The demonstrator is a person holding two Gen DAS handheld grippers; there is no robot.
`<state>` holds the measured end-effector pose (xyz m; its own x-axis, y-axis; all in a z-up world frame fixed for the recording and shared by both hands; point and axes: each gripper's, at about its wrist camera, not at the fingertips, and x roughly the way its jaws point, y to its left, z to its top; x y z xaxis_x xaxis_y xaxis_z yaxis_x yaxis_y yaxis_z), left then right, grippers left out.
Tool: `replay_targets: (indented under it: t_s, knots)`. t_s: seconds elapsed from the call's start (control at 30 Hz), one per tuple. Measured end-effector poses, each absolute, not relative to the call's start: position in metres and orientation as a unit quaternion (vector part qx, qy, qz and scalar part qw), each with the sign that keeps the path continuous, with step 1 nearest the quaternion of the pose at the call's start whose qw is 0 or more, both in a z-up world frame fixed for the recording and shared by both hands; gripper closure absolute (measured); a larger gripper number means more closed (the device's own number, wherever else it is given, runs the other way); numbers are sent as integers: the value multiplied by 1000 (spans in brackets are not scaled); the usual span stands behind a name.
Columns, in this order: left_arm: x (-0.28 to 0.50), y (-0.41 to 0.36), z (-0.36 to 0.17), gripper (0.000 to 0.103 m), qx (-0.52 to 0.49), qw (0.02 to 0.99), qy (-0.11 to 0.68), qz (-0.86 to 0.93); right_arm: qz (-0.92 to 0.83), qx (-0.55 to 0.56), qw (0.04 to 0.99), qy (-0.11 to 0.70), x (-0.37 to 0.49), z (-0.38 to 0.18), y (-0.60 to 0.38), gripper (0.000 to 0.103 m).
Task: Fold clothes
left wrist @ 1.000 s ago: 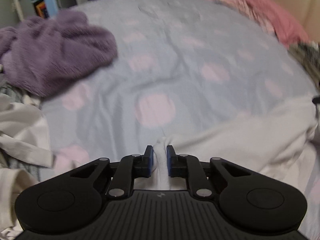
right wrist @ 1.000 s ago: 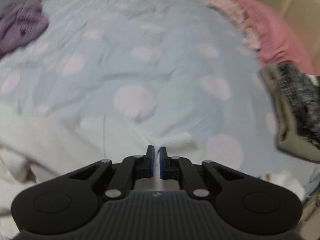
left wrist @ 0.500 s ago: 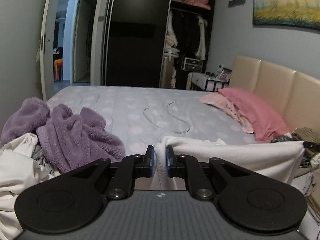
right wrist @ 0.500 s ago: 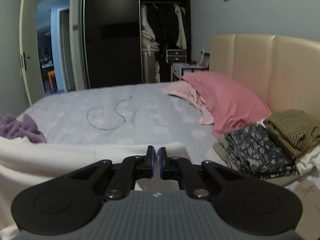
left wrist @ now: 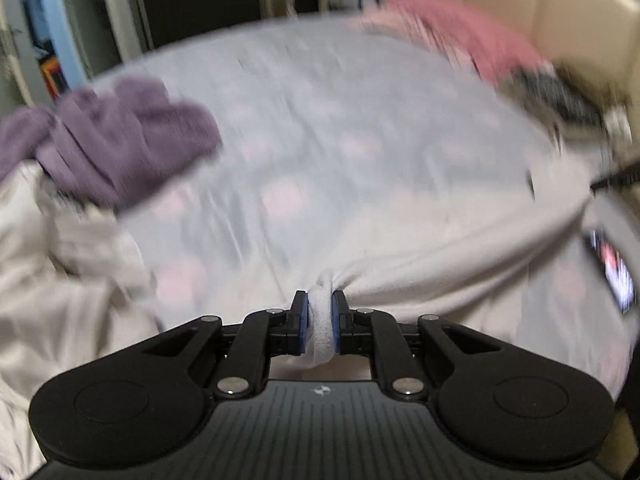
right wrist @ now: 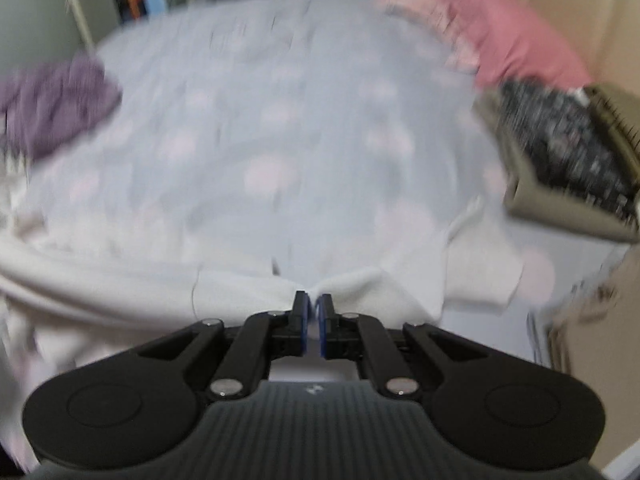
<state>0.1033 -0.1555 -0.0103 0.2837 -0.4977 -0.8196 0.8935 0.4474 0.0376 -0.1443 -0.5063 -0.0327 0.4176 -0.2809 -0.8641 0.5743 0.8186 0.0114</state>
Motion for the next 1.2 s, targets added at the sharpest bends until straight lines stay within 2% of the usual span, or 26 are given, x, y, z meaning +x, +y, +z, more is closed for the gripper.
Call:
replay_targets:
  t_s: [0.17,0.23,0.33,0.4,0.5,0.53,0.57,0.73,0.87,0.93,1.13,1.2]
  knots:
    - [76,-151,-52,93,316,716,412,-467,-227,128,804,535,-156,-72,-487,98]
    - [70,-149,-63,93,333,707,415,-467,-215,109,791,562,-155,-86,-479,103]
    - [62,-147,-79,90,351,696,421,-464,-211,86,780,583,-155,-100,-474,103]
    - [61,-143,-80,85,354,691,425,-466,-201,95,779,586,-158,-101,-475,102]
    - [61,-138,-72,70,344,682,421,-489,-189,100,791,574,-161,-91,-474,98]
    - [61,-136,-66,61,336,683,417,-496,-185,97,798,566,-161,-86,-473,98]
    - [61,-135,-60,58,328,685,413,-503,-182,96,804,558,-161,-81,-472,97]
    - [75,-140,-34,53,266,707,394,-523,-178,93,830,521,-151,-60,-467,90]
    - [94,-159,-43,57,243,721,412,-501,-174,89,844,499,-135,-59,-465,89]
    - [98,-170,-56,57,252,714,423,-498,-165,89,852,488,-121,-64,-466,74]
    - [91,-187,-97,59,295,701,428,-487,-135,76,871,466,-88,-75,-465,71]
    - [88,-188,-100,58,297,704,422,-488,-125,71,873,465,-79,-79,-464,64]
